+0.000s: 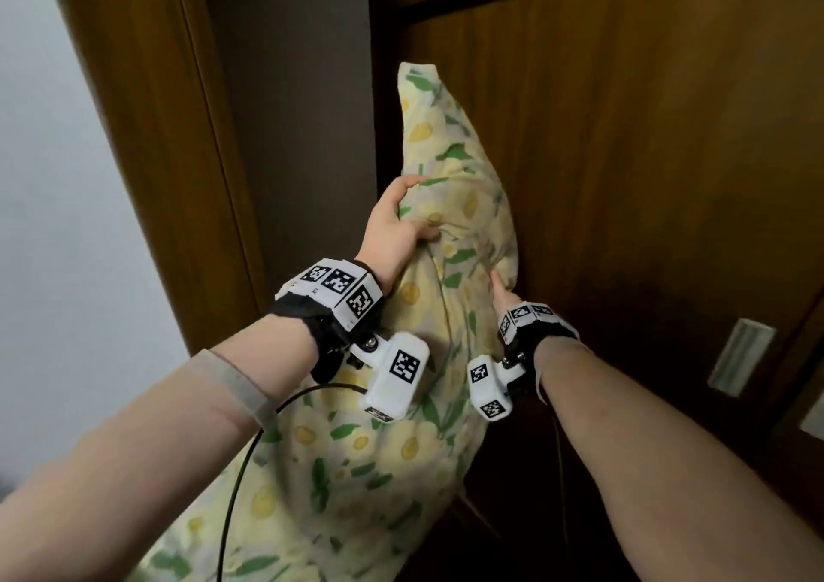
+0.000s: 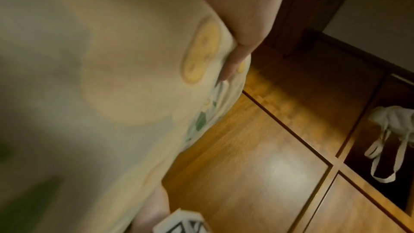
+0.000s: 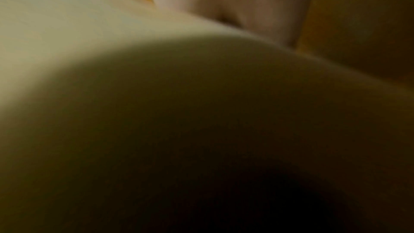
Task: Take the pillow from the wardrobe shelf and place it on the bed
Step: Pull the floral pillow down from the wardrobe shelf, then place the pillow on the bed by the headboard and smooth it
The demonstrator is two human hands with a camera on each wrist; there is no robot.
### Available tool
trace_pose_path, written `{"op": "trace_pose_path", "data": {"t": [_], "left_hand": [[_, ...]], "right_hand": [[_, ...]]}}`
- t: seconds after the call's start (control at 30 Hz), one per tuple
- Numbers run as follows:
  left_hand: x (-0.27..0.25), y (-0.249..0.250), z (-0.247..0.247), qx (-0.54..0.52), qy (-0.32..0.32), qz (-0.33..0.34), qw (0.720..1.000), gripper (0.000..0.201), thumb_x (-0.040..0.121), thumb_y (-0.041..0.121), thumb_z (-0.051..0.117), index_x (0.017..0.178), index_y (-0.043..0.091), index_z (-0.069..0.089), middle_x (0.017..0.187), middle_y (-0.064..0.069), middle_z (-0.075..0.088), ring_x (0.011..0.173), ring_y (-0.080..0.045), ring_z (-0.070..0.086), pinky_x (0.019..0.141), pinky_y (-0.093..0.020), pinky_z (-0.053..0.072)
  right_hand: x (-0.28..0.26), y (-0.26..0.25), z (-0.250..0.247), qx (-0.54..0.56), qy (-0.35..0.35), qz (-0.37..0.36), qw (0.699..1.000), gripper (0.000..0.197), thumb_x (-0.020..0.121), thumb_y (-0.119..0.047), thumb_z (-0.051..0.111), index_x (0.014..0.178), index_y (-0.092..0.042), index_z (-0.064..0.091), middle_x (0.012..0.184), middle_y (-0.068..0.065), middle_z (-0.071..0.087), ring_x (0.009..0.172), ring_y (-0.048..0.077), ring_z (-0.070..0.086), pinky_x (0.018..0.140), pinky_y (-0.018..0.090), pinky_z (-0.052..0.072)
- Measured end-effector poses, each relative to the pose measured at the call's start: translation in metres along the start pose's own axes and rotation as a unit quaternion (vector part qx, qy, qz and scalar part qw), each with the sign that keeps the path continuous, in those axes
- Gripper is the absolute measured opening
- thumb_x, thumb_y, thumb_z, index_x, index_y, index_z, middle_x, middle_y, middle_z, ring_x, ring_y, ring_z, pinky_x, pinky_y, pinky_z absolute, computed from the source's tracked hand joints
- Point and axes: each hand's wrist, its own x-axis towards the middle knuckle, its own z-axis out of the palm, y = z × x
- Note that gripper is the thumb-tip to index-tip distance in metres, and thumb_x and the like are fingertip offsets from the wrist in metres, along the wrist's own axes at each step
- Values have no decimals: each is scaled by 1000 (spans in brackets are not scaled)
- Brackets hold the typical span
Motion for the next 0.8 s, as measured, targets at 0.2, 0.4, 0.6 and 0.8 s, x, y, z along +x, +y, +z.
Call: {"op": "trace_pose_path", "data": {"t": [0.2, 0.4, 0.6, 0.8], "left_hand": [[-61, -17, -75, 22, 9, -43, 999, 57, 69, -19, 56, 107, 22, 49, 99, 3, 57, 88, -12, 56, 68, -16, 52], [-137, -44, -125, 35, 21, -104, 994, 55, 75, -17, 55, 110, 23, 44, 99, 5, 57, 88, -14, 58, 68, -20, 57], [-225, -75, -158, 95, 60, -167, 980, 55, 75, -13, 61, 112, 23, 41, 117, -5, 50, 110, -22, 50, 103, -43, 44], [-311, -91, -177, 144, 120, -239, 953, 59, 76, -8, 64, 127, 15, 42, 115, -4, 51, 107, -18, 49, 103, -35, 43]], "right_hand": [[-65, 49, 51, 112, 66, 7, 991, 60, 91, -48, 49, 125, 1, 55, 127, 19, 58, 117, 33, 56, 95, 34, 42], [-120, 80, 77, 59, 102, -42, 992, 52, 95, -44, 46, 110, 3, 64, 108, 17, 64, 110, 34, 60, 80, 33, 43], [-169, 126, 105, 48, 56, -71, 995, 46, 96, -40, 47, 110, 1, 64, 106, 17, 65, 105, 32, 61, 74, 25, 36], [-216, 187, 140, 46, -9, -44, 998, 47, 95, -39, 49, 114, 3, 61, 118, 21, 64, 111, 34, 61, 76, 25, 37]]}}
